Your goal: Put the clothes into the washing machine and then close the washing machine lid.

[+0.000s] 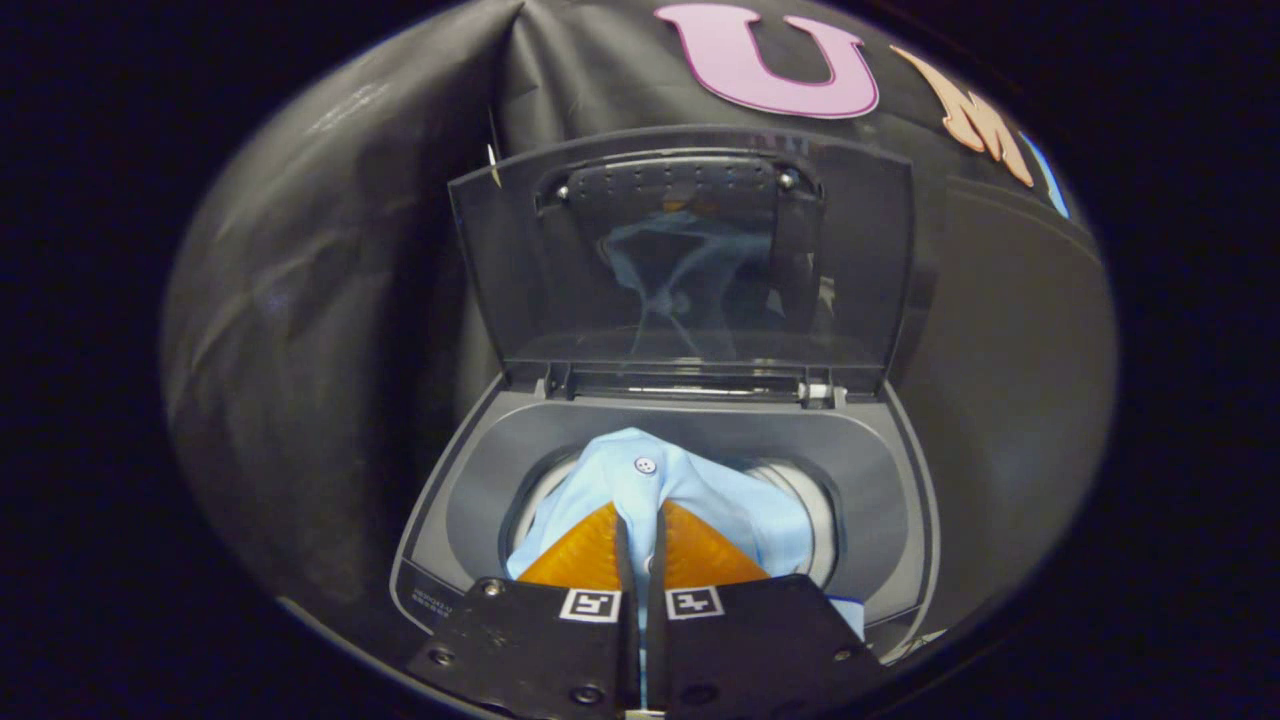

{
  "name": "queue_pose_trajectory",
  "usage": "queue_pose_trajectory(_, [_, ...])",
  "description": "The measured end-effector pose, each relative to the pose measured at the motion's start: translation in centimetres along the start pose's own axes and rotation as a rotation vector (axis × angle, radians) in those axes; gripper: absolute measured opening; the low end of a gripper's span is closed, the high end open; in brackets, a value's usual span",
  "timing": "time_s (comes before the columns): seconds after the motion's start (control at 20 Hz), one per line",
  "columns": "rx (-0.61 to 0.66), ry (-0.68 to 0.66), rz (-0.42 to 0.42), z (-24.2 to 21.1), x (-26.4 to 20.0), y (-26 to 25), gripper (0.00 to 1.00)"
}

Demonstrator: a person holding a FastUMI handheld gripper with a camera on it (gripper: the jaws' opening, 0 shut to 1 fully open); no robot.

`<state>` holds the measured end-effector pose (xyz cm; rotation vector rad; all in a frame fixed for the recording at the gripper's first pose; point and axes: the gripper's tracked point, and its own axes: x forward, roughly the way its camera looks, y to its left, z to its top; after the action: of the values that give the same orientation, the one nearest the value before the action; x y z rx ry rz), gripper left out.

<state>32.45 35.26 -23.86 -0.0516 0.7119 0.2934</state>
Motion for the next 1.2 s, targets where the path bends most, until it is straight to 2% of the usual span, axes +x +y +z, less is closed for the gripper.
queue_pose_trajectory(0.25, [-0.018, 0.058, -0.021, -1.9, 1.3, -0.3, 0.03])
queue_pose_trajectory(0.5, [0.067, 0.113, -0.049, -3.5, 2.8, -1.6, 0.03])
queue_pose_trajectory(0.7, [0.046, 0.147, -0.061, -4.7, 3.4, -2.0, 0.08])
queue_pose_trajectory(0.9, [0.037, 0.144, -0.070, -4.6, 2.8, -2.0, 0.34])
queue_pose_trajectory(1.0, [0.026, 0.124, -0.092, -3.9, 2.3, -2.7, 0.35])
queue_pose_trajectory(1.2, [0.040, 0.105, -0.089, -3.3, 0.6, -3.0, 0.67])
